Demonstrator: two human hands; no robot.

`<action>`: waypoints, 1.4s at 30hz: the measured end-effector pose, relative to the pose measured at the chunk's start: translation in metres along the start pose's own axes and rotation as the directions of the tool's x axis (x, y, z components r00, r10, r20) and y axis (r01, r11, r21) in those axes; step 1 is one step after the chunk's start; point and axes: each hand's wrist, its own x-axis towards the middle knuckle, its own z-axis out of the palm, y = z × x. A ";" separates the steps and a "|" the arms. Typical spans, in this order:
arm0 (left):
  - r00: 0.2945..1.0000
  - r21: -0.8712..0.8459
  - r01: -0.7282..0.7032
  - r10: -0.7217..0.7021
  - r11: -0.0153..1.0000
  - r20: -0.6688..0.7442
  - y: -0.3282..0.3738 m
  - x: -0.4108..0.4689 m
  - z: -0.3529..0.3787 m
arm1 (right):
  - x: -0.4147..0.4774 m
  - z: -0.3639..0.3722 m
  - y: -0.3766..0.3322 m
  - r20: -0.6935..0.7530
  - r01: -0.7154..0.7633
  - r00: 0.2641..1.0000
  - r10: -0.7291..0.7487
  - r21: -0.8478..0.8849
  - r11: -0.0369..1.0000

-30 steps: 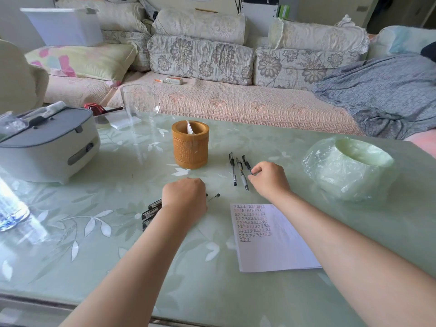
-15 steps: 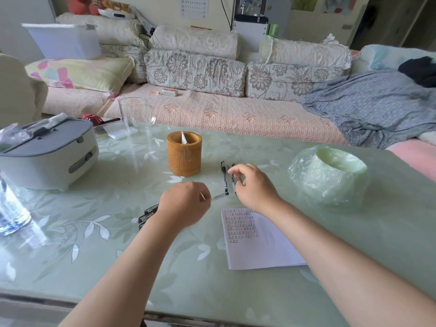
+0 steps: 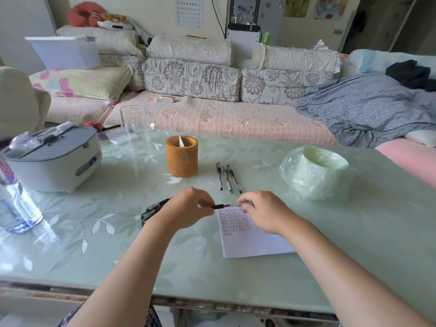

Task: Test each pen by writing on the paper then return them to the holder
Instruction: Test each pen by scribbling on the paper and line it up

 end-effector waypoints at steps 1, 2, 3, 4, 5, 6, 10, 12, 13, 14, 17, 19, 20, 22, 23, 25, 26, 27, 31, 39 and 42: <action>1.000 -0.013 0.003 -0.002 1.000 0.006 0.000 -0.001 -0.001 | -0.004 -0.002 0.004 -0.005 -0.019 1.000 0.019 -0.006 1.000; 1.000 -0.025 0.002 -0.002 1.000 0.007 0.001 -0.003 -0.002 | -0.008 -0.004 0.006 -0.013 -0.028 1.000 0.028 -0.015 0.999; 1.000 -0.032 -0.003 0.003 0.999 0.005 0.003 -0.004 -0.002 | -0.011 -0.005 0.008 -0.024 -0.026 0.999 0.026 -0.027 0.999; 1.000 -0.033 -0.012 0.012 0.999 0.002 0.006 -0.006 -0.002 | -0.014 -0.005 0.009 -0.042 -0.013 0.999 0.011 -0.044 0.999; 1.000 -0.030 -0.025 0.024 0.999 -0.002 0.009 -0.008 0.000 | -0.016 -0.005 0.009 -0.063 0.014 0.998 -0.018 -0.063 0.998; 0.999 -0.031 -0.037 0.037 0.999 -0.008 0.012 -0.010 0.002 | -0.018 -0.003 0.008 -0.082 0.048 0.995 -0.054 -0.079 0.996; 0.995 -0.083 -0.080 0.074 0.993 -0.067 0.024 -0.015 0.013 | -0.022 0.001 -0.004 -0.037 0.099 0.994 -0.098 0.003 0.995; 0.992 -0.106 -0.091 0.081 0.990 -0.094 0.027 -0.014 0.017 | -0.024 0.003 -0.010 0.009 0.107 0.994 -0.107 0.055 0.993; 0.992 -0.116 -0.094 0.083 0.989 -0.098 0.028 -0.013 0.019 | -0.025 0.005 -0.012 0.017 0.117 0.993 -0.118 0.061 0.991; 0.992 -0.123 -0.096 0.085 0.988 -0.092 0.028 -0.012 0.021 | -0.025 0.006 -0.013 0.021 0.128 0.991 -0.129 0.056 0.990; 0.995 -0.126 -0.092 0.086 0.988 -0.055 0.029 -0.009 0.025 | -0.023 0.007 -0.009 0.055 0.118 0.991 -0.121 0.055 0.992; 0.995 -0.131 -0.102 0.098 0.986 -0.034 0.030 -0.006 0.025 | -0.022 0.007 -0.002 0.073 0.109 0.991 -0.112 0.050 0.993; 0.994 -0.131 -0.109 0.107 0.985 -0.024 0.029 -0.004 0.025 | -0.021 0.007 0.001 0.078 0.110 0.991 -0.113 0.040 0.993; 0.993 -0.123 -0.119 0.119 0.985 -0.006 0.029 -0.002 0.026 | -0.021 0.009 0.006 0.087 0.114 0.990 -0.115 0.021 0.993; 0.993 -0.117 -0.119 0.119 0.986 0.000 0.028 -0.001 0.026 | -0.021 0.010 0.006 0.088 0.117 0.989 -0.117 0.011 0.993; 0.994 -0.112 -0.105 0.107 0.988 0.009 0.028 0.001 0.028 | -0.019 0.013 0.005 0.077 0.133 0.989 -0.130 -0.031 0.991; 0.994 -0.118 -0.102 0.104 0.988 0.012 0.027 0.001 0.029 | -0.018 0.015 0.005 0.068 0.143 0.988 -0.139 -0.060 0.988; 0.994 -0.130 -0.104 0.106 0.986 0.011 0.027 0.001 0.029 | -0.016 0.016 0.004 0.064 0.148 0.988 -0.143 -0.086 0.985; 0.993 -0.186 -0.113 0.108 0.976 -0.036 0.027 0.002 0.027 | -0.010 0.019 0.000 0.087 0.162 0.983 -0.159 -0.028 0.986; 0.994 -0.183 -0.109 0.104 0.977 -0.039 0.023 0.006 0.026 | -0.010 0.020 -0.004 0.058 0.171 0.984 -0.166 -0.098 0.980; 0.996 -0.194 -0.084 0.079 0.977 -0.031 0.023 0.007 0.024 | -0.010 0.020 -0.006 0.049 0.183 0.983 -0.178 -0.129 0.975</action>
